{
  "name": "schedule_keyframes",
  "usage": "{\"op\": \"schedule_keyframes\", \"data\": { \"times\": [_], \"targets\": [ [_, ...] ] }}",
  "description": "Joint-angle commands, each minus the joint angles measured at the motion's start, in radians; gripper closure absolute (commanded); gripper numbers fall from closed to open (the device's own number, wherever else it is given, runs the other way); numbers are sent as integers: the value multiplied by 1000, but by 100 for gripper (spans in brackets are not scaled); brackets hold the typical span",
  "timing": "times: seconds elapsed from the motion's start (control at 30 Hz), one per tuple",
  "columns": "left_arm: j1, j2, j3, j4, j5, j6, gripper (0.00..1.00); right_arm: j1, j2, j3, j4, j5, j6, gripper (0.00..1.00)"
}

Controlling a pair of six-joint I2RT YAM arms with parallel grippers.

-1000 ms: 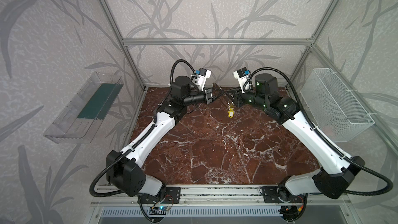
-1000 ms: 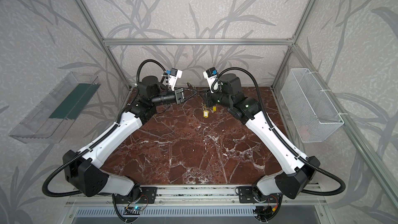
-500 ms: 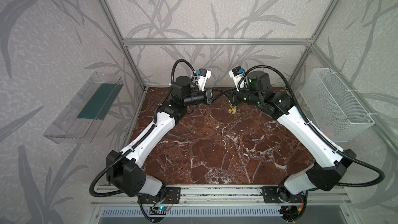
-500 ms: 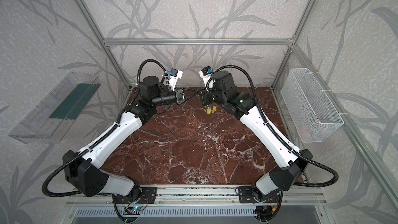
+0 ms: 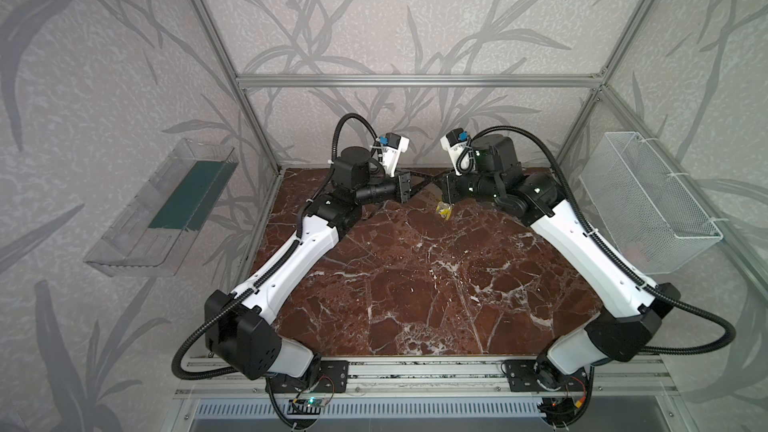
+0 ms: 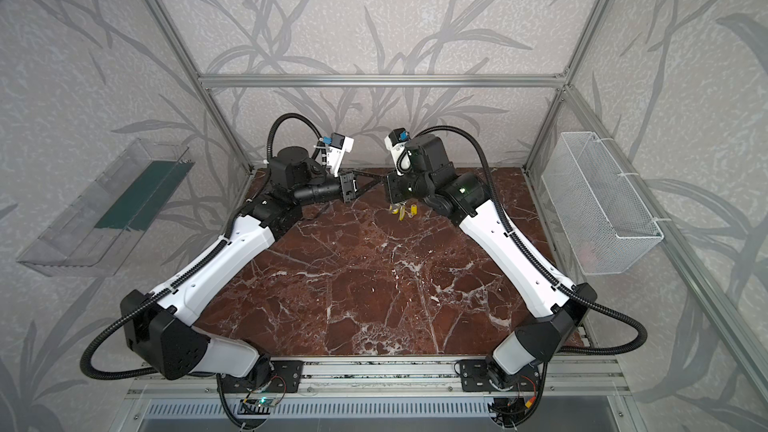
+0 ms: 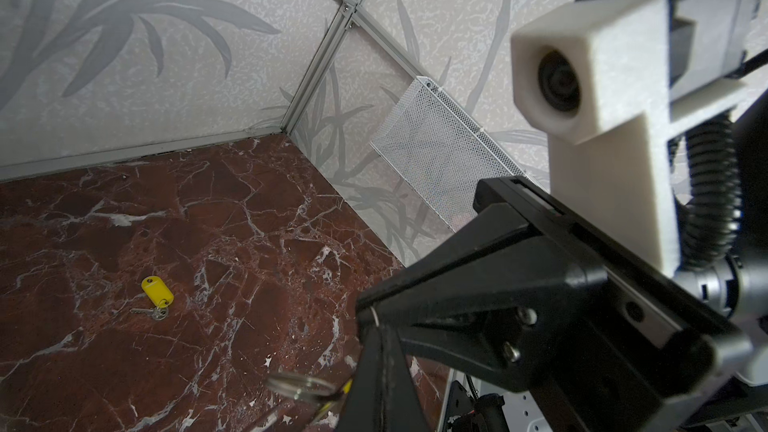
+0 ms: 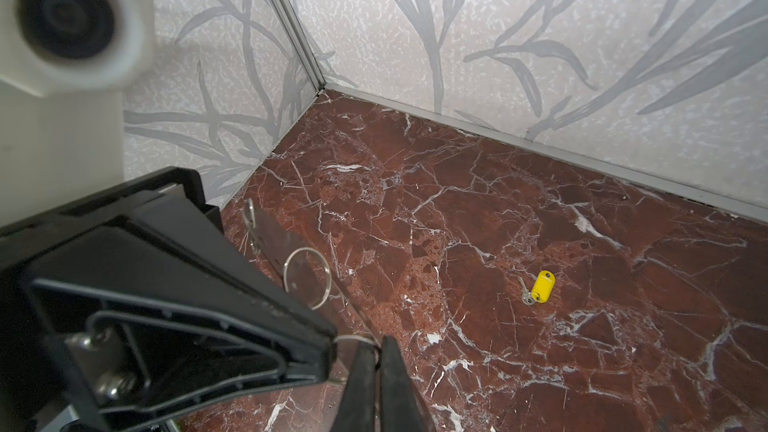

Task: Put the keys on the keyring

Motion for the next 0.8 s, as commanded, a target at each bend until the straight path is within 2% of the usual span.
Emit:
{"op": "schedule_keyframes", "data": {
  "times": [0.0,0.07,0.17,0.3,0.37,0.77],
  "targets": [
    [-16,-22,43,20,32,24,100,5,-5,-8,44,2,5,100],
    [-14,-27,39,24,30,17,87,3,-19,-32,73,-6,3,100],
    [-6,-37,26,50,30,-10,75,-9,-37,-70,114,-19,3,100],
    [15,-54,1,103,34,-57,71,-20,-70,-125,167,-23,-3,100],
    [20,-60,-9,124,33,-77,65,-20,-78,-137,178,-20,-7,100],
    [41,-60,-34,151,38,-116,64,-38,-133,-243,306,-56,-26,100]
  ]
}}
